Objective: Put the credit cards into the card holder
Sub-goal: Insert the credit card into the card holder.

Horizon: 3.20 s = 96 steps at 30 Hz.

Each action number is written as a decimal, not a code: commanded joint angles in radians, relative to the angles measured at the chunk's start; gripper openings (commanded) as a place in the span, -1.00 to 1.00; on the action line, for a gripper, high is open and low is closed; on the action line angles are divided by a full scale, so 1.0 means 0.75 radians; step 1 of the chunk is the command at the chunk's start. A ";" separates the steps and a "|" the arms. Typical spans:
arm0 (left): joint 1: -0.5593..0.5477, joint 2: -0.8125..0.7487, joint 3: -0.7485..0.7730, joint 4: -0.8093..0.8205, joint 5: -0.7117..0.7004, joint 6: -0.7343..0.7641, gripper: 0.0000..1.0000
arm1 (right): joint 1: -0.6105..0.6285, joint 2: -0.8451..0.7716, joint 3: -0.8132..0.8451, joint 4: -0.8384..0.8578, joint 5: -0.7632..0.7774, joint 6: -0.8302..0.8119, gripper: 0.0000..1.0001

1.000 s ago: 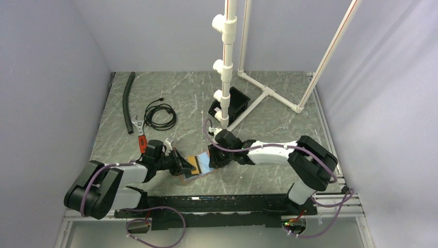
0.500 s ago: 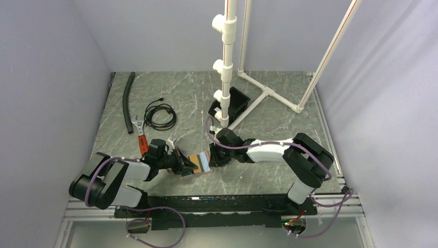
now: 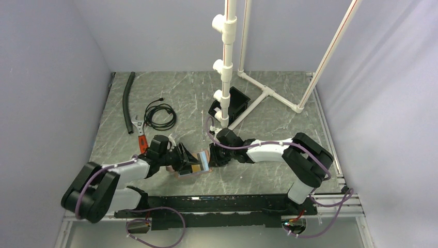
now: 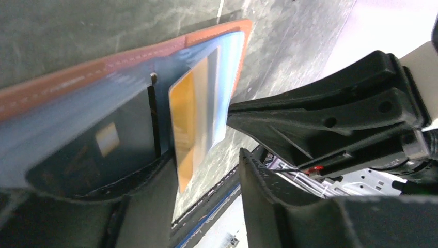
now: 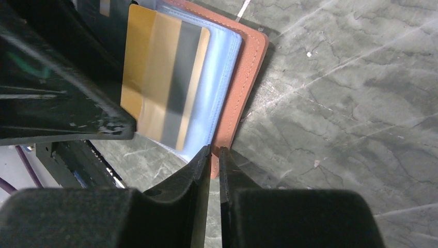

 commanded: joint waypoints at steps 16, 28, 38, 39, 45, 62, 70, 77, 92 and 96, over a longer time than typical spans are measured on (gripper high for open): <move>-0.013 -0.130 0.218 -0.658 -0.260 0.239 0.11 | 0.012 0.024 -0.009 0.008 -0.008 -0.028 -0.79; -0.172 0.062 0.352 -0.731 -0.446 0.229 0.15 | 0.012 0.031 -0.019 0.032 -0.023 -0.021 -0.81; -0.179 -0.063 0.244 -0.339 -0.271 0.171 0.15 | 0.012 0.020 -0.038 0.043 -0.025 -0.014 -0.81; -0.179 -0.099 0.258 -0.388 -0.300 0.184 0.16 | 0.012 0.018 -0.041 0.043 -0.025 -0.014 -0.81; -0.178 -0.189 0.384 -0.910 -0.528 0.287 0.19 | 0.012 0.017 -0.044 0.051 -0.026 -0.015 -0.81; -0.258 0.143 0.549 -1.032 -0.645 0.270 0.22 | 0.012 0.025 -0.040 0.047 -0.027 -0.019 -0.82; -0.317 0.172 0.542 -0.946 -0.615 0.253 0.22 | 0.011 0.034 -0.044 0.060 -0.035 -0.018 -0.83; -0.317 -0.076 0.334 -0.500 -0.528 0.270 0.23 | 0.010 0.037 -0.051 0.062 -0.035 -0.022 -0.84; -0.317 -0.179 0.433 -0.867 -0.702 0.312 0.30 | 0.010 0.036 -0.030 0.048 -0.043 -0.028 -0.85; -0.316 -0.103 0.431 -0.776 -0.675 0.330 0.31 | 0.010 0.034 -0.030 0.042 -0.039 -0.030 -0.85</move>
